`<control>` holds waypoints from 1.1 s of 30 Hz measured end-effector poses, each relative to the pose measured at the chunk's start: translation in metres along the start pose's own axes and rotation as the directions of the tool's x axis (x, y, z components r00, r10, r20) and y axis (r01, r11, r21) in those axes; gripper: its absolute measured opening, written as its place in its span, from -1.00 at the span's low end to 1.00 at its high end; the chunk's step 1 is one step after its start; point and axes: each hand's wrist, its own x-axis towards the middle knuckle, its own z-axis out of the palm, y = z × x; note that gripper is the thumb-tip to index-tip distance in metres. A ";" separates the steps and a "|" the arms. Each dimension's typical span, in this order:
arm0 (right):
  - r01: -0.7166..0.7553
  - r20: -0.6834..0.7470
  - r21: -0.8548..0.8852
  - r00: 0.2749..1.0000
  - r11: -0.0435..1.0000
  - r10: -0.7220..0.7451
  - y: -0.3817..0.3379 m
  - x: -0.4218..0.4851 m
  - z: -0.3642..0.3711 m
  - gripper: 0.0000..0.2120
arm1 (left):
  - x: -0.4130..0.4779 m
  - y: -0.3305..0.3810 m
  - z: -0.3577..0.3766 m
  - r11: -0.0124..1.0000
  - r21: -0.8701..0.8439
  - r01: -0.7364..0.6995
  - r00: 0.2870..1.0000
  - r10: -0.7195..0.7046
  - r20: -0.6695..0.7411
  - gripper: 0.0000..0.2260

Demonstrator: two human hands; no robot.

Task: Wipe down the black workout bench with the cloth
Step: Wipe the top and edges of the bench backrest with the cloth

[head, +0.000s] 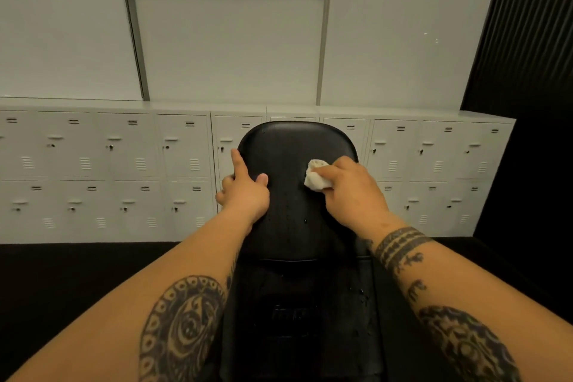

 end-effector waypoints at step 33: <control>-0.187 -0.182 0.061 0.964 0.980 0.196 0.020 0.001 0.003 -0.61 | 0.002 0.000 0.001 1.000 -0.015 0.000 1.000 0.000 0.000 -0.31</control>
